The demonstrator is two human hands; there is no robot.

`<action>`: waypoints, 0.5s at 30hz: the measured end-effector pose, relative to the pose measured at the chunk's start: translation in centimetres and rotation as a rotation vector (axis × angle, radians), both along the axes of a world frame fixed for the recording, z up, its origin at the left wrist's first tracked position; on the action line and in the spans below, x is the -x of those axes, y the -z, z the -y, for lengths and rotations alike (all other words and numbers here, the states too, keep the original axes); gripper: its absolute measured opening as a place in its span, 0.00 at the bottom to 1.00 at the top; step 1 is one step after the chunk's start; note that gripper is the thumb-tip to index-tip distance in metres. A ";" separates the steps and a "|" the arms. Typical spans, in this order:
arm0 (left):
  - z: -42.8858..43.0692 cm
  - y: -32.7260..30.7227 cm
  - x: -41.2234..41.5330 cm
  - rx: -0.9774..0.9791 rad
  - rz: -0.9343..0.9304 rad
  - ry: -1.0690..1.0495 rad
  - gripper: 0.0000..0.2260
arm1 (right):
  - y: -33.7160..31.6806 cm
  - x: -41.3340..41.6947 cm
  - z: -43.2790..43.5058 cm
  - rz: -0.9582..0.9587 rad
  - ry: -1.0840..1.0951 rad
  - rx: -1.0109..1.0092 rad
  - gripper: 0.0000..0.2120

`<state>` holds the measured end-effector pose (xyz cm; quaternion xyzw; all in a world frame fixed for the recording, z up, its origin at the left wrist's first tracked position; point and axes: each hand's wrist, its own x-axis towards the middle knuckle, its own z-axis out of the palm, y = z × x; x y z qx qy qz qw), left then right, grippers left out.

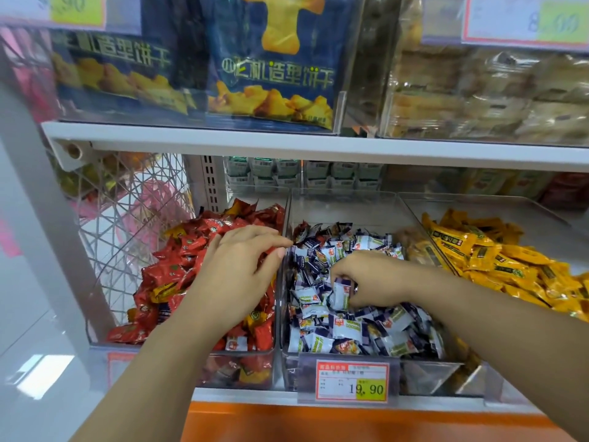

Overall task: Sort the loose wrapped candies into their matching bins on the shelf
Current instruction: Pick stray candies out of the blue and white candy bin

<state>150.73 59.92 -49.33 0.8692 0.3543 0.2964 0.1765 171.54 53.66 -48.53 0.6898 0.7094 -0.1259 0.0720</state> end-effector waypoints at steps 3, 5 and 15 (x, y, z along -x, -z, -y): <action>0.0 0.0 0.1 -0.005 -0.003 0.001 0.13 | -0.4 -0.3 0.0 0.014 0.005 0.023 0.11; 0.0 0.0 0.1 -0.008 -0.010 0.000 0.14 | -0.7 -0.7 0.2 -0.035 0.035 0.003 0.07; 0.1 0.0 0.0 -0.029 -0.008 -0.004 0.12 | -2.1 -3.4 0.0 -0.235 0.275 -0.405 0.12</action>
